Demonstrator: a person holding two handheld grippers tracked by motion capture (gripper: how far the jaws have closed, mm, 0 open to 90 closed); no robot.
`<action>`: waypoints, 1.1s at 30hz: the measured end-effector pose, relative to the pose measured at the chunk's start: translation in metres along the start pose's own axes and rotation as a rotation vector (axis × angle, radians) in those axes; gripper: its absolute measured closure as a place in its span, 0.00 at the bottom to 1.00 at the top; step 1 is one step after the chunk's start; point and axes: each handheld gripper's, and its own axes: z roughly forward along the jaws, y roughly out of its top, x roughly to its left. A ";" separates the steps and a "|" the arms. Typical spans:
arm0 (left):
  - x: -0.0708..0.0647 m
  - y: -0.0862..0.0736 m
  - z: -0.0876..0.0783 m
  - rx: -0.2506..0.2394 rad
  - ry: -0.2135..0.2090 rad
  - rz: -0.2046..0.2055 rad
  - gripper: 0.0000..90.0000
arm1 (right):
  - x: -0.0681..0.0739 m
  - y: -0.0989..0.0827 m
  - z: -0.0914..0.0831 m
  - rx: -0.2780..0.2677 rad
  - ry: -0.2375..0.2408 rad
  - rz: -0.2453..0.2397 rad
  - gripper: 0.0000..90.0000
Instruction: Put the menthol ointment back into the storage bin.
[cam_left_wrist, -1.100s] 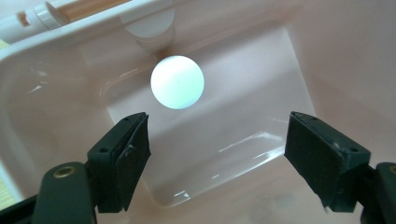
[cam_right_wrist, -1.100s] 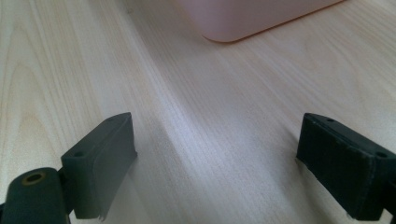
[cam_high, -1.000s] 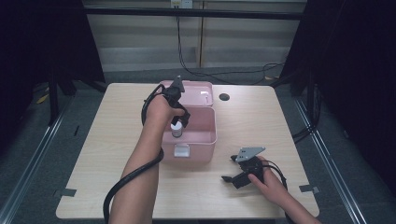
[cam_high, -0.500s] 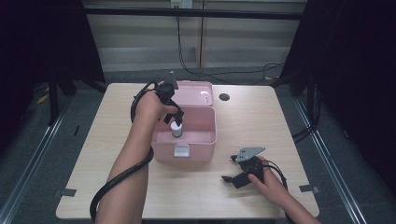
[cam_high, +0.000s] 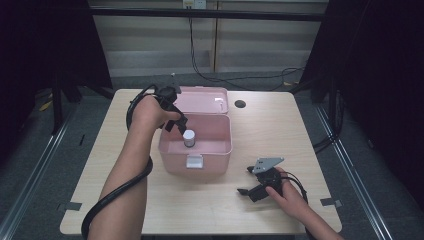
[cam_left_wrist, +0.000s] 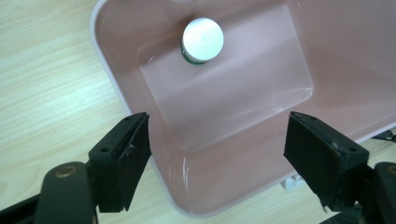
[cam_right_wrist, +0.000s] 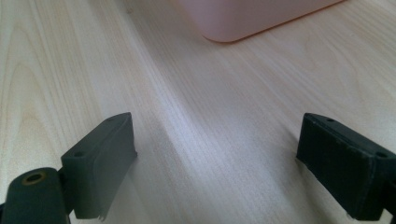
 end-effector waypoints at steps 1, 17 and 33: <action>0.001 -0.001 -0.001 0.001 -0.002 -0.003 0.25 | 0.000 0.000 0.000 0.000 0.000 0.000 0.12; 0.021 -0.023 -0.015 -0.020 0.005 -0.048 0.25 | 0.000 0.000 0.000 -0.003 0.001 -0.003 0.12; 0.046 -0.050 -0.022 -0.039 0.013 -0.102 0.25 | 0.000 0.000 0.000 -0.003 -0.001 -0.002 0.12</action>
